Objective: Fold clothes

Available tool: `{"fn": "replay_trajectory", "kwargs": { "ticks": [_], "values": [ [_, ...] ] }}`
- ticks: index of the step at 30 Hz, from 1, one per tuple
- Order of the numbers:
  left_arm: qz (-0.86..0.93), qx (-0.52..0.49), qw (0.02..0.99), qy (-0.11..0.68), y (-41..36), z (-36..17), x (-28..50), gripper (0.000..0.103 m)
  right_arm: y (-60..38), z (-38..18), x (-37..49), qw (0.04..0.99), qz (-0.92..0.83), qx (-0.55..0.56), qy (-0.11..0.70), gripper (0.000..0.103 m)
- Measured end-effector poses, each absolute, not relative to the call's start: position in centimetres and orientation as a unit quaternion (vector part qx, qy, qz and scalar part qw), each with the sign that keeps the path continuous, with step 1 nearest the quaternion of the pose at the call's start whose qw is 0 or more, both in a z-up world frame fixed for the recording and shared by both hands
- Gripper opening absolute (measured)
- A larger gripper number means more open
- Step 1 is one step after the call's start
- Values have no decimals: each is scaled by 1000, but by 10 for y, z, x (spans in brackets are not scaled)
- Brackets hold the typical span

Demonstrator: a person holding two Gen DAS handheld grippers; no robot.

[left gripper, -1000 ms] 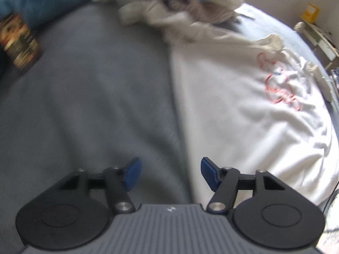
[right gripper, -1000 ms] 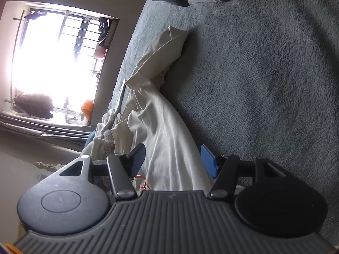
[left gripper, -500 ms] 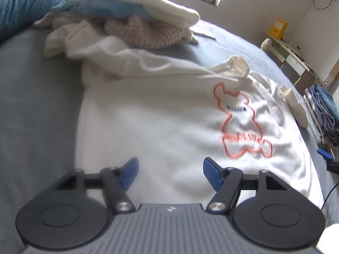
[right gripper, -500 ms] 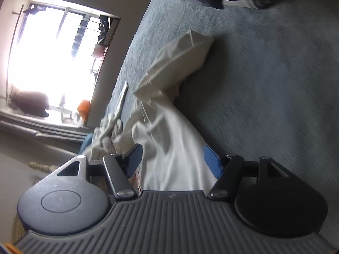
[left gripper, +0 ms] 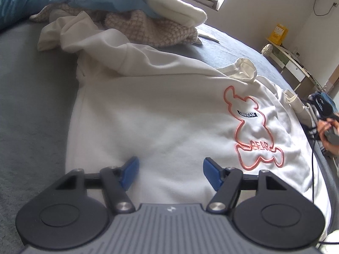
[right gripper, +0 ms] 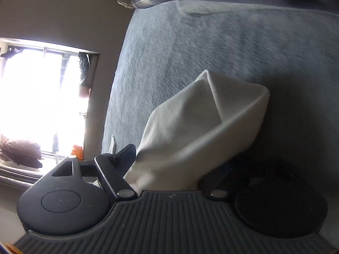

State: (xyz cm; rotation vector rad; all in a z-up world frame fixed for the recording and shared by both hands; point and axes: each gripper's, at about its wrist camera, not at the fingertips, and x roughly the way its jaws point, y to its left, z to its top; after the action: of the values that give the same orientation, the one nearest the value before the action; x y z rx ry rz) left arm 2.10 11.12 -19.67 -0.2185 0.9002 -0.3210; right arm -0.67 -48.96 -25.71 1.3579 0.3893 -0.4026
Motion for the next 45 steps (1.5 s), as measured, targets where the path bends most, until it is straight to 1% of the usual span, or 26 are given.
{"fn": "replay_trajectory", "kwargs": {
  "ticks": [1,2,3,4,6,9,12,14,17,20,23,25,26,28,30,32,34,35,37,39,43,45],
  "values": [
    [-155,-99,884,430,110,-197,20,69,-492,-254,2,751,-185,608,180,71],
    [-155,-93,886,428,109,-197,18,69,-492,-249,11,763,-186,591,186,52],
    [-154,-88,887,426,108,-197,17,69,-492,-241,20,777,-187,569,193,26],
    [-154,-84,888,424,107,-198,16,69,-491,-234,30,791,-188,547,201,18],
    [-154,-81,890,422,107,-198,16,69,-486,-207,45,826,-179,498,193,14],
    [-156,-80,890,421,108,-199,15,69,-475,-153,62,884,-146,420,146,13],
    [-158,-81,890,421,110,-199,16,69,-466,-113,78,917,-142,351,124,12],
    [-159,-80,890,420,110,-200,16,69,-461,-102,89,927,-155,316,127,11],
    [-159,-77,890,420,109,-200,15,69,-462,-107,101,927,-178,297,146,11],
    [-159,-79,890,420,110,-200,15,69,-456,-122,101,920,-172,318,152,11],
    [-158,-80,890,419,111,-199,14,69,-425,-122,105,929,-103,314,166,11],
    [-158,-78,891,419,111,-199,14,69,-393,-114,118,939,-40,286,188,12],
    [-157,-78,891,418,110,-199,13,69,-377,-111,122,941,-7,265,209,15],
    [-155,-78,891,418,110,-198,13,69,-344,-111,135,930,56,224,285,25],
    [-154,-77,892,419,110,-198,13,69,-310,-114,144,909,110,173,363,53],
    [-155,-73,892,419,109,-198,13,69,-284,-116,136,902,118,100,403,57],
    [-153,-71,893,418,108,-198,13,69,-279,-110,119,903,110,66,411,59],
    [-152,-71,893,417,107,-198,13,69,-290,-106,109,904,105,81,406,61],
    [-150,-69,895,416,106,-198,12,69,-321,-100,79,907,86,145,387,63],
    [-147,-68,896,414,105,-199,11,69,-354,-105,35,899,58,208,380,63],
    [-146,-63,897,413,104,-198,11,69,-395,-147,-49,869,-18,282,406,63],
    [-146,-62,897,413,105,-198,11,69,-404,-171,-84,852,-47,309,421,60]
  ]
}}
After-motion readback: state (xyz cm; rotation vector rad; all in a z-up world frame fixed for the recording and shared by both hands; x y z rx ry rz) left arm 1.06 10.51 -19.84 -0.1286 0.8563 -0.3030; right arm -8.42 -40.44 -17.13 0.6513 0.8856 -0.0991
